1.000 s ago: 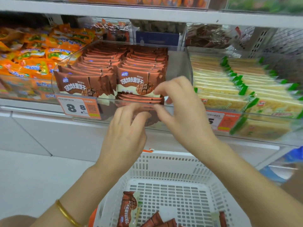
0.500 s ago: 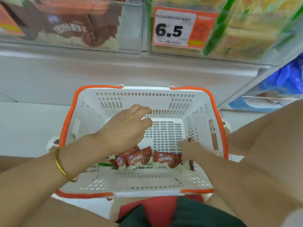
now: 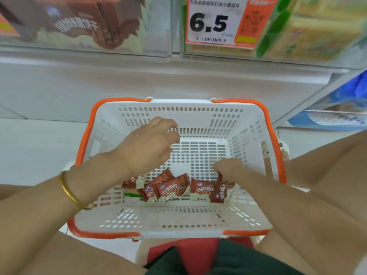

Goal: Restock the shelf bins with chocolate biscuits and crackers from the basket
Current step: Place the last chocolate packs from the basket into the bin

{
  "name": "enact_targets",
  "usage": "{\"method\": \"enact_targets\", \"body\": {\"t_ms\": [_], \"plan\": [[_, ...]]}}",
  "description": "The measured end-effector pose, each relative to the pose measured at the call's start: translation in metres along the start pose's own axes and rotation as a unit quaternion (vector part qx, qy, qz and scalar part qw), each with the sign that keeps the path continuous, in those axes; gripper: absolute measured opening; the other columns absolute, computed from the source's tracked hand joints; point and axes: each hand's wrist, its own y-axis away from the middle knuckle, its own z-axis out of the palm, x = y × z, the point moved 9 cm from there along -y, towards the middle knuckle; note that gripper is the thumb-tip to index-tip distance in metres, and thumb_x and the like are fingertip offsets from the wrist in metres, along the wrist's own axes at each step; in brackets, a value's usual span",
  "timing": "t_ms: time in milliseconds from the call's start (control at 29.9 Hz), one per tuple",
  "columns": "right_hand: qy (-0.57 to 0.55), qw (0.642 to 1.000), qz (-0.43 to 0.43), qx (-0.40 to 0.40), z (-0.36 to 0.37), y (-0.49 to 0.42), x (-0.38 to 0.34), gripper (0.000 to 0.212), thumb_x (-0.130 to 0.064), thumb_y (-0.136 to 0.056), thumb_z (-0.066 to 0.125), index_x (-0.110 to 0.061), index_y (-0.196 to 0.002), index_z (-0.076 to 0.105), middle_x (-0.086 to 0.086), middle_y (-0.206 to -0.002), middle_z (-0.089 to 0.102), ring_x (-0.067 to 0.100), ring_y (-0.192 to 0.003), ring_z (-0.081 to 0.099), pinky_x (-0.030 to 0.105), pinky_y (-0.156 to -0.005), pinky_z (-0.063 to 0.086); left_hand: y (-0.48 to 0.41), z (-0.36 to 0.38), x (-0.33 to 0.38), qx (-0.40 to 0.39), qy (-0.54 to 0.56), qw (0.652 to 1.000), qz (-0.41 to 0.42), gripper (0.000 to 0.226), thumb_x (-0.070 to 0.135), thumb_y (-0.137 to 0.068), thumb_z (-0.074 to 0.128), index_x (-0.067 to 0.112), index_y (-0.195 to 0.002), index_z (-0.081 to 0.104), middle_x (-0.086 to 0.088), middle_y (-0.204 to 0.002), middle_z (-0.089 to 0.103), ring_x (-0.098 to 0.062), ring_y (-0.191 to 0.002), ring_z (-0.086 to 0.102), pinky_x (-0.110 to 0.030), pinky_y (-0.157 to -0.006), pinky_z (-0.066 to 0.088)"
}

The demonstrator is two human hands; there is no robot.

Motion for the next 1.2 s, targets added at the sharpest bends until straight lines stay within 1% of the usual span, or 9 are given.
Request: {"method": "enact_targets", "body": {"t_ms": [100,167,334,434,535,702,902,1069,1203], "plan": [[-0.180,0.983,0.015,0.028,-0.054,0.016,0.004,0.017,-0.016,-0.087,0.065,-0.016,-0.091,0.048,-0.001,-0.095,0.051,0.017,-0.082,0.050,0.024,-0.061,0.040,-0.001,0.005,-0.014,-0.074,0.029,0.995,-0.055,0.035,0.025,-0.096,0.049,0.021,-0.131,0.050,0.002,-0.138,0.042,-0.016,-0.128,0.034,-0.032,-0.104,0.036],[-0.299,0.950,-0.027,0.083,-0.103,0.032,0.002,0.018,-0.013,-0.085,0.068,-0.016,-0.089,0.051,0.002,-0.095,0.055,0.013,-0.067,0.054,0.021,-0.053,0.041,0.000,0.004,-0.026,-0.114,0.060,0.987,-0.094,0.036,0.030,-0.097,0.048,0.023,-0.132,0.049,0.004,-0.135,0.046,-0.014,-0.125,0.039,-0.032,-0.104,0.035],[-0.483,0.849,-0.113,0.183,-0.191,0.095,-0.016,0.014,-0.001,-0.086,0.066,-0.007,-0.087,0.053,-0.003,-0.064,0.058,-0.001,-0.040,0.046,0.013,-0.041,0.037,0.010,-0.001,-0.052,-0.193,0.130,0.960,-0.157,0.046,0.036,-0.094,0.053,0.020,-0.136,0.045,0.002,-0.138,0.049,-0.015,-0.120,0.048,-0.026,-0.097,0.037],[-0.510,0.822,-0.136,0.216,-0.211,0.114,-0.025,0.015,-0.001,-0.085,0.066,-0.009,-0.087,0.054,-0.009,-0.053,0.057,0.003,-0.042,0.045,0.015,-0.042,0.037,0.014,-0.020,-0.056,-0.180,0.161,0.956,-0.168,0.033,0.033,-0.093,0.057,0.020,-0.123,0.054,0.005,-0.116,0.059,-0.016,-0.104,0.055,-0.027,-0.087,0.045],[-0.496,0.820,-0.155,0.242,-0.235,0.135,-0.043,0.017,-0.006,-0.082,0.070,-0.016,-0.092,0.059,-0.001,-0.065,0.059,0.008,-0.048,0.047,0.023,-0.048,0.040,0.016,-0.058,-0.061,-0.130,0.145,0.969,-0.151,0.009,0.028,-0.091,0.061,0.020,-0.094,0.058,0.007,-0.086,0.057,-0.013,-0.079,0.052,-0.019,-0.063,0.039],[-0.283,0.838,-0.137,0.446,-0.311,0.205,-0.075,0.020,-0.027,-0.077,0.075,-0.016,-0.089,0.064,-0.001,-0.079,0.062,0.016,-0.075,0.056,0.038,-0.070,0.045,0.039,-0.148,-0.091,0.094,0.233,0.955,-0.157,0.010,0.020,-0.083,0.071,0.021,-0.089,0.065,0.009,-0.083,0.062,0.006,-0.068,0.055,-0.008,-0.062,0.041],[-0.273,0.698,-0.118,0.651,-0.403,0.266,-0.087,0.020,-0.034,-0.082,0.068,-0.022,-0.097,0.062,-0.012,-0.087,0.055,0.014,-0.086,0.055,0.034,-0.075,0.046,0.087,-0.230,-0.119,0.481,0.240,0.829,-0.153,0.051,0.020,-0.082,0.063,0.026,-0.128,0.042,0.003,-0.109,0.052,-0.007,-0.088,0.054,-0.018,-0.076,0.045],[-0.224,0.702,-0.035,0.675,-0.449,0.240,-0.086,0.025,-0.037,-0.086,0.065,-0.024,-0.105,0.058,-0.012,-0.096,0.059,0.013,-0.093,0.055,0.032,-0.074,0.044,0.076,-0.222,-0.118,0.437,0.000,0.878,-0.195,0.049,0.014,-0.083,0.060,0.007,-0.130,0.050,-0.012,-0.128,0.051,-0.028,-0.119,0.046,-0.029,-0.101,0.029],[-0.166,0.718,0.024,0.676,-0.462,0.214,-0.084,0.034,-0.037,-0.085,0.067,-0.018,-0.110,0.053,0.002,-0.114,0.051,0.023,-0.101,0.053,0.034,-0.073,0.041,0.061,-0.201,-0.115,0.369,-0.038,0.907,-0.199,0.045,0.012,-0.081,0.059,0.006,-0.125,0.054,-0.012,-0.128,0.053,-0.035,-0.120,0.042,-0.044,-0.099,0.036]]}}
